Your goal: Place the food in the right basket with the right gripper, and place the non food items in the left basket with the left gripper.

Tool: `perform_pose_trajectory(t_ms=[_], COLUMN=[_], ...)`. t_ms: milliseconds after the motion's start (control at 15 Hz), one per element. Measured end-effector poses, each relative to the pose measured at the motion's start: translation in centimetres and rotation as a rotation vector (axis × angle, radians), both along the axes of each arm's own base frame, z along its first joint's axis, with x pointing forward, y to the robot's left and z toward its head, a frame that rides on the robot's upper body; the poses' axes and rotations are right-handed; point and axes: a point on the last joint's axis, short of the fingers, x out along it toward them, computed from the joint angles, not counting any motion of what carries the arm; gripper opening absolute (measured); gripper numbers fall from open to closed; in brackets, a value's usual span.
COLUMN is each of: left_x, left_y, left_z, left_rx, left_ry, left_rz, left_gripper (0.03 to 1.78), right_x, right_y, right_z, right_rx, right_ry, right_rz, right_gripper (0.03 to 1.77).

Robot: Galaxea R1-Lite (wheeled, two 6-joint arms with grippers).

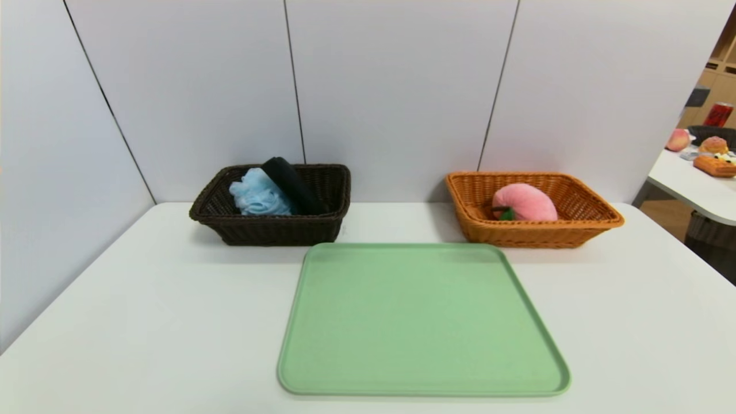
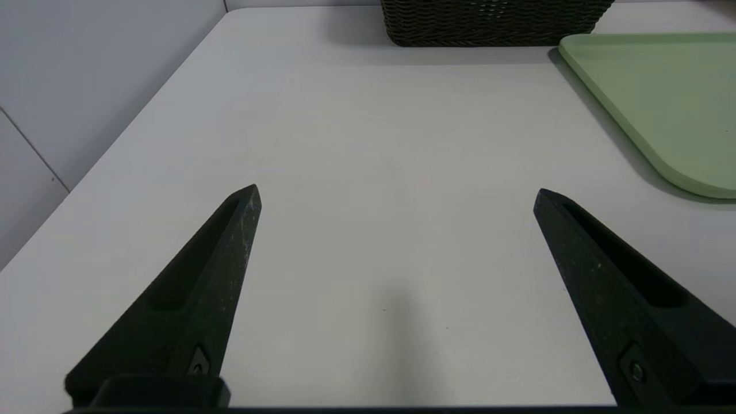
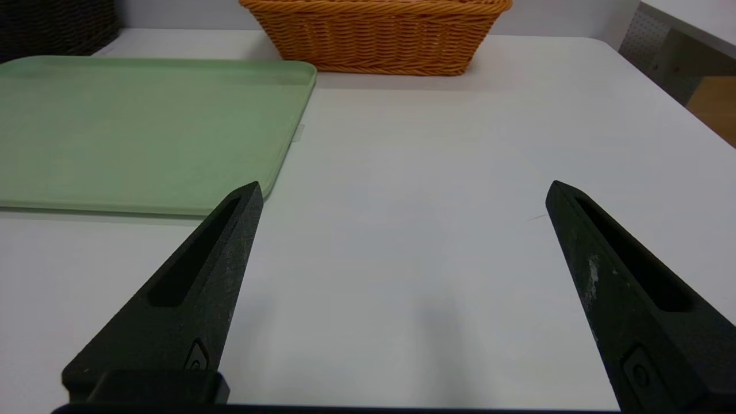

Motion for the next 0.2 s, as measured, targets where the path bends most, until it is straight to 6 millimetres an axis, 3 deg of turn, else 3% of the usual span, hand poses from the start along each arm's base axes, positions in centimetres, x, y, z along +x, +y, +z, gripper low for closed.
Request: perform_pose_trajectory(t_ms=[200], left_x=[0.0], left_y=[0.0], left_z=[0.0], left_rx=[0.0], left_ry=[0.0], left_rz=[0.0], left_gripper=[1.69], right_x=[0.0], right_y=[0.0], right_z=[0.04], right_rx=[0.004], right_ry=[-0.003], right_rz=[0.001], right_gripper=[1.7])
